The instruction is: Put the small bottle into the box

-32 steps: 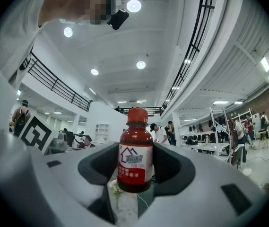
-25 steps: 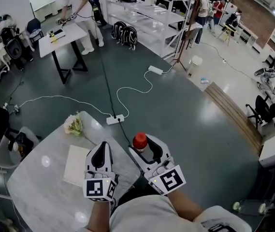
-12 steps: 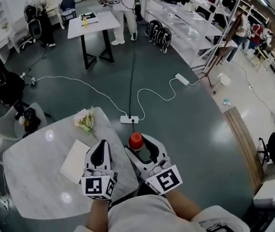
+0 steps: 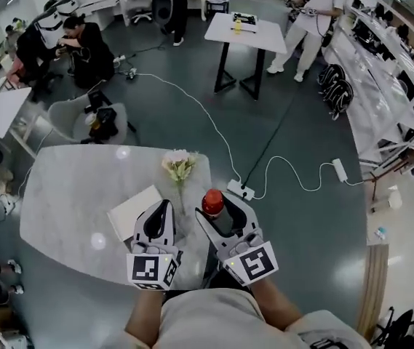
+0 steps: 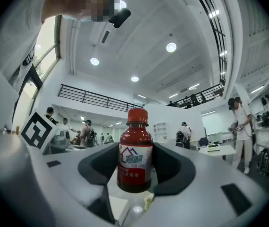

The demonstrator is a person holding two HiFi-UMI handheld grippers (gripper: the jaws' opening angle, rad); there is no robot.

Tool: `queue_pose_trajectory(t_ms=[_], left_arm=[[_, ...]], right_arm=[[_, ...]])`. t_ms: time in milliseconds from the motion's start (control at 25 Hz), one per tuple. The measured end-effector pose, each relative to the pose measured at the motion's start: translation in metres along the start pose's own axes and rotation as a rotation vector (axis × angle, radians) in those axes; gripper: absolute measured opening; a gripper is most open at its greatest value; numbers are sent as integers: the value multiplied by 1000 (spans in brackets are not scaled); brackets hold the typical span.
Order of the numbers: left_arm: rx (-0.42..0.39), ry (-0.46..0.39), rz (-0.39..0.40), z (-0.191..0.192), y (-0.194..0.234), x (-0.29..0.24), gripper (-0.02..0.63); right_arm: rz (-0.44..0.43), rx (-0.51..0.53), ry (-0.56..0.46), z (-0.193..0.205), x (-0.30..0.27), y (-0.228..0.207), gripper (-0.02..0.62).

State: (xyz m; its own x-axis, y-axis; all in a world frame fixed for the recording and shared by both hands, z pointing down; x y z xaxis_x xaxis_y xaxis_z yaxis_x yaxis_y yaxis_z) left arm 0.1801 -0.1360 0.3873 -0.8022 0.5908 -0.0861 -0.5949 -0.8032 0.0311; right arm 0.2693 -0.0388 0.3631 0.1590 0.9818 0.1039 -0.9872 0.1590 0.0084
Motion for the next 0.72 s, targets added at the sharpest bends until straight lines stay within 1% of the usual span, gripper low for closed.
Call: queue_pose_trajectory(t_ms=[120, 240, 320, 560, 720], left_arm=[[7, 1, -122, 5, 13, 14, 23], [16, 10, -248, 13, 28, 30, 23], [21, 15, -319, 18, 43, 40, 23], [43, 23, -528, 29, 87, 90, 23], [65, 28, -632, 32, 107, 117, 23]], right_arm=[[-121, -12, -12, 4, -14, 4, 235], [-249, -24, 9, 14, -32, 12, 235], [-319, -29, 11, 21, -47, 21, 235], [-532, -14, 32, 35, -84, 71, 235], [-636, 7, 21, 35, -103, 102, 235]])
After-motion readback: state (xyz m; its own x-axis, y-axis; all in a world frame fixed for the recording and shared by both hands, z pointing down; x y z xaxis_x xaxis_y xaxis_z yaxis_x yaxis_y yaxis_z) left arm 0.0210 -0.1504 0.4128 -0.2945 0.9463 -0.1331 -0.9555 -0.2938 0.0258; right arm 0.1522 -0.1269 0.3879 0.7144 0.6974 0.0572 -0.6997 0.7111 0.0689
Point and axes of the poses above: the fingertips, and each gripper's own axes: x backward along the fingers, y to its left, z out of its underside, the point moved 4 cm from there along x, backward along the fingers, and after that the axes turned 13 degrees about -z, right-handed, at the moved point
